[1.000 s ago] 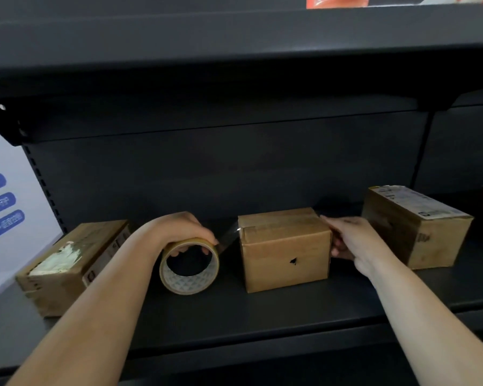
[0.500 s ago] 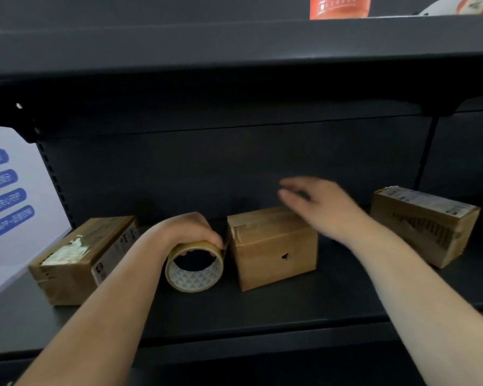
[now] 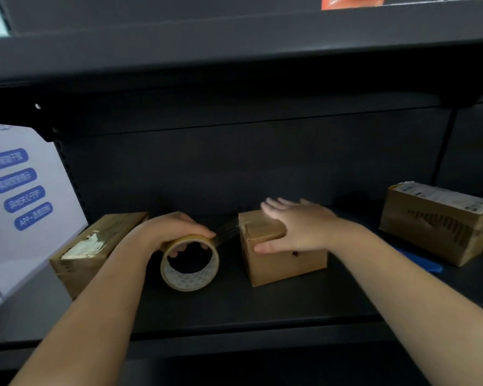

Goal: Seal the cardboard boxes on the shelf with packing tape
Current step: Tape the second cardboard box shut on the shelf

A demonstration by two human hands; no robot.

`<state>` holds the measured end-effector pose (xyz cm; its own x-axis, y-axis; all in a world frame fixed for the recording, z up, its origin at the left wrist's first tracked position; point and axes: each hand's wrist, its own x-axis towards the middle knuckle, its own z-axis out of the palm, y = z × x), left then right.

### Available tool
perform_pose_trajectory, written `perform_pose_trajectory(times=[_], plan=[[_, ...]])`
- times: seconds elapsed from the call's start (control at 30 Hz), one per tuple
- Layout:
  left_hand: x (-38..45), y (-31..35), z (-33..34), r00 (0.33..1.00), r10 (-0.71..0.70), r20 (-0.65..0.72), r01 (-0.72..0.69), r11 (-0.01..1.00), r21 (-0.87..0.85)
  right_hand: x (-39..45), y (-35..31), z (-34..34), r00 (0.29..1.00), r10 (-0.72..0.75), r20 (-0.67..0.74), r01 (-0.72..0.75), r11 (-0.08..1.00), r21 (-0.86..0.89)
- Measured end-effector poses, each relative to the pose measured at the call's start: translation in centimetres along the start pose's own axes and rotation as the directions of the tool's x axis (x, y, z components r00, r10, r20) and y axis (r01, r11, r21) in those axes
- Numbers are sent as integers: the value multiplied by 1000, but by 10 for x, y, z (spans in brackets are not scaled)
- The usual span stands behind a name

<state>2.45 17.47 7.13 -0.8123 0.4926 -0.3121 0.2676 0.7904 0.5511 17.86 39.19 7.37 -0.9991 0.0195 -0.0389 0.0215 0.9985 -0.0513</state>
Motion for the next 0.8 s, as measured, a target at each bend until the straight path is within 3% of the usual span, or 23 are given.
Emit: perform_pose_trajectory(times=[0.23, 0.37, 0.43, 0.5, 0.57, 0.63, 0.73, 0.8], plan=[[-7, 3, 6, 999, 42, -9, -43, 996, -76, -23, 18, -2, 987, 161, 26, -162, 986, 46], [-12, 6, 8, 997, 68, -36, -72, 993, -98, -23, 4, -22, 959, 271, 86, -256, 954, -154], [-15, 10, 10, 995, 92, -38, -95, 992, -85, -14, -8, -37, 975, 211, 68, -197, 966, -167], [-16, 15, 13, 993, 112, -35, -114, 992, -55, -1, -23, -47, 996, 54, 77, -45, 991, -125], [-18, 21, 15, 993, 117, -33, -118, 993, -22, 13, -36, -49, 984, -64, 168, 81, 992, -98], [-19, 23, 16, 993, 111, -33, -112, 994, -16, 23, -40, -40, 964, -97, 248, 114, 992, -56], [-21, 13, 9, 994, 100, -34, -101, 994, -46, 29, -34, -23, 980, -130, 148, 130, 991, 14], [-24, -4, 3, 991, 130, 30, -124, 979, -159, 29, -28, -17, 983, -166, 80, 164, 986, 24]])
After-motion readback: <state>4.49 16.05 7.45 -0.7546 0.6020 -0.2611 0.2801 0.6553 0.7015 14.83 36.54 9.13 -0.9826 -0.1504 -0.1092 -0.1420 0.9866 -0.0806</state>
